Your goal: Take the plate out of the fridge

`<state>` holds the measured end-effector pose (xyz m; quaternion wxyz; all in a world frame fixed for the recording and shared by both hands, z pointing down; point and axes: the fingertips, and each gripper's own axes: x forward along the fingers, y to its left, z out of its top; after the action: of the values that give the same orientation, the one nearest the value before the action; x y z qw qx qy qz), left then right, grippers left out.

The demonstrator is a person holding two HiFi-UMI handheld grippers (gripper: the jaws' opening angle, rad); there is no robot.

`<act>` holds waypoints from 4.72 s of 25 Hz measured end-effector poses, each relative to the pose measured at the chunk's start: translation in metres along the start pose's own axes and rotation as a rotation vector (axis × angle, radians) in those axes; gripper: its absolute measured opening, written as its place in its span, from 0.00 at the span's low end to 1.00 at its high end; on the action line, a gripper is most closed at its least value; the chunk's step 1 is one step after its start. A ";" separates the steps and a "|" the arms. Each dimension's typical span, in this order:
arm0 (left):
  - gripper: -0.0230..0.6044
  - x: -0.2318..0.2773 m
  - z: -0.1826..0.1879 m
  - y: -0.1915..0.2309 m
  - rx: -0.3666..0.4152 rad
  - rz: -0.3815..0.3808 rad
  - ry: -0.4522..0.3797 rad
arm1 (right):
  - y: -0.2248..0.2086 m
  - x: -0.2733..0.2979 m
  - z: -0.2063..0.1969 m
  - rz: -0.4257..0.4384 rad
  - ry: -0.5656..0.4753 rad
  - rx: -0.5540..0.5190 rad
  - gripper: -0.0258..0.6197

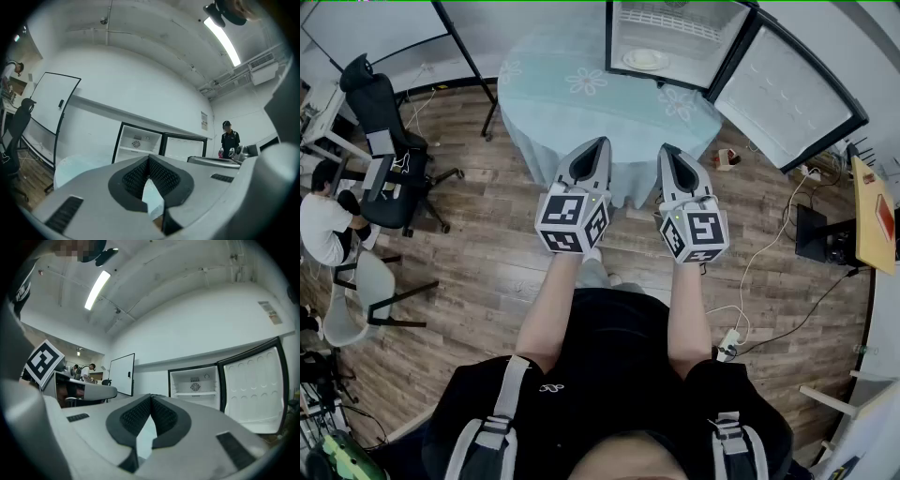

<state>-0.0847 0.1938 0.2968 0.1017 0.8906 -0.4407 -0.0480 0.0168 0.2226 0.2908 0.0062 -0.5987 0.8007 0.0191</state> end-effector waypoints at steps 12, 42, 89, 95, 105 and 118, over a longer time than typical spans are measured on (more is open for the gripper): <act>0.04 0.006 -0.007 -0.001 -0.003 0.013 0.028 | -0.007 0.003 -0.003 0.011 -0.022 0.071 0.05; 0.04 0.151 -0.048 0.112 -0.173 0.030 0.132 | -0.090 0.163 -0.067 0.000 0.072 0.224 0.05; 0.12 0.428 -0.165 0.206 -0.448 0.070 0.396 | -0.283 0.359 -0.190 -0.082 0.362 0.332 0.15; 0.16 0.445 -0.174 0.226 -0.488 0.142 0.368 | -0.300 0.379 -0.222 -0.042 0.450 0.328 0.21; 0.20 0.465 -0.199 0.237 -0.518 0.222 0.397 | -0.333 0.402 -0.253 -0.055 0.544 0.294 0.21; 0.23 0.483 -0.213 0.238 -0.542 0.218 0.450 | -0.355 0.432 -0.283 -0.041 0.620 0.294 0.30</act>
<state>0.0615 -0.3014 0.5597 0.4326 0.7674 -0.4711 0.0452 0.2384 -0.3023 0.5515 -0.1509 -0.5848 0.7464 -0.2795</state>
